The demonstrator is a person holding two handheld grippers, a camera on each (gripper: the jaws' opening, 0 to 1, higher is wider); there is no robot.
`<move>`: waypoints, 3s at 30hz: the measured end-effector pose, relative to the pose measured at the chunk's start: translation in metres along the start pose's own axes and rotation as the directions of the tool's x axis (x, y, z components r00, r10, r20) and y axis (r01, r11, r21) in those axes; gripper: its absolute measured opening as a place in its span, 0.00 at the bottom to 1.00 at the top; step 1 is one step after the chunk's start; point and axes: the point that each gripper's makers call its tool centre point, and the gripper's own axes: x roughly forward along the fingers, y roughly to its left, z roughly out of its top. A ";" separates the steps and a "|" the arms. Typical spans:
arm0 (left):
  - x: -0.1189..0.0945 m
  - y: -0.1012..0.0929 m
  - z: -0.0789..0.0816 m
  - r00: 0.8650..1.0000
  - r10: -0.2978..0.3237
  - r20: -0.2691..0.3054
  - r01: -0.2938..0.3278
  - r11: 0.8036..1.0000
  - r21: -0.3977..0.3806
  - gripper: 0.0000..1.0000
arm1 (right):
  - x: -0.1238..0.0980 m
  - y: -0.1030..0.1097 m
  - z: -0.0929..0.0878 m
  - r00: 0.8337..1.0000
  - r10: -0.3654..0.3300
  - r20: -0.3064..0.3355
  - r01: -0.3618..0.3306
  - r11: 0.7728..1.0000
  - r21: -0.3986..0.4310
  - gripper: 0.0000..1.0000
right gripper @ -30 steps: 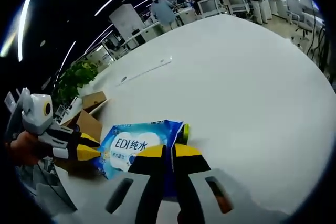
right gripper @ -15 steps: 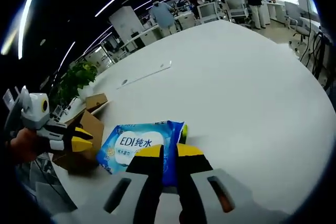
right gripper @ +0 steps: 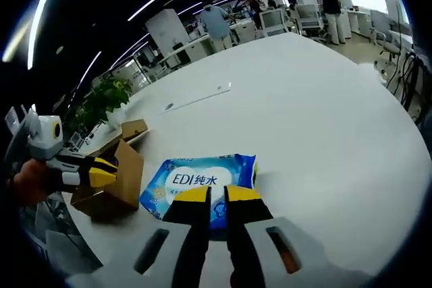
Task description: Operate the shoe box by opening the lid, removing the specified soft item, and placing it in the target area until the item is outside and the box remains undamaged.
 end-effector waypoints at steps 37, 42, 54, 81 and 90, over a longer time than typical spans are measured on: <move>-0.136 0.098 -0.071 0.960 0.096 0.263 -0.046 0.981 -0.190 0.18 | 0.040 0.192 -0.019 0.959 0.275 -0.069 -0.283 0.948 -0.145 0.08; -0.154 0.106 -0.088 0.949 0.128 0.290 -0.063 0.973 -0.223 0.19 | 0.042 0.214 -0.027 0.948 0.306 -0.094 -0.318 0.933 -0.170 0.08; -0.173 0.128 -0.112 0.935 0.189 0.301 -0.101 0.953 -0.284 0.19 | 0.050 0.249 -0.039 0.919 0.365 -0.150 -0.391 0.891 -0.230 0.14; -0.174 0.145 -0.139 0.920 0.229 0.318 -0.115 0.934 -0.339 0.19 | 0.093 0.279 -0.045 0.861 0.350 -0.371 -0.495 0.744 -0.449 0.30; -0.184 0.147 -0.145 0.908 0.252 0.334 -0.116 0.918 -0.378 0.19 | 0.119 0.287 -0.044 0.837 0.286 -0.467 -0.537 0.591 -0.602 0.36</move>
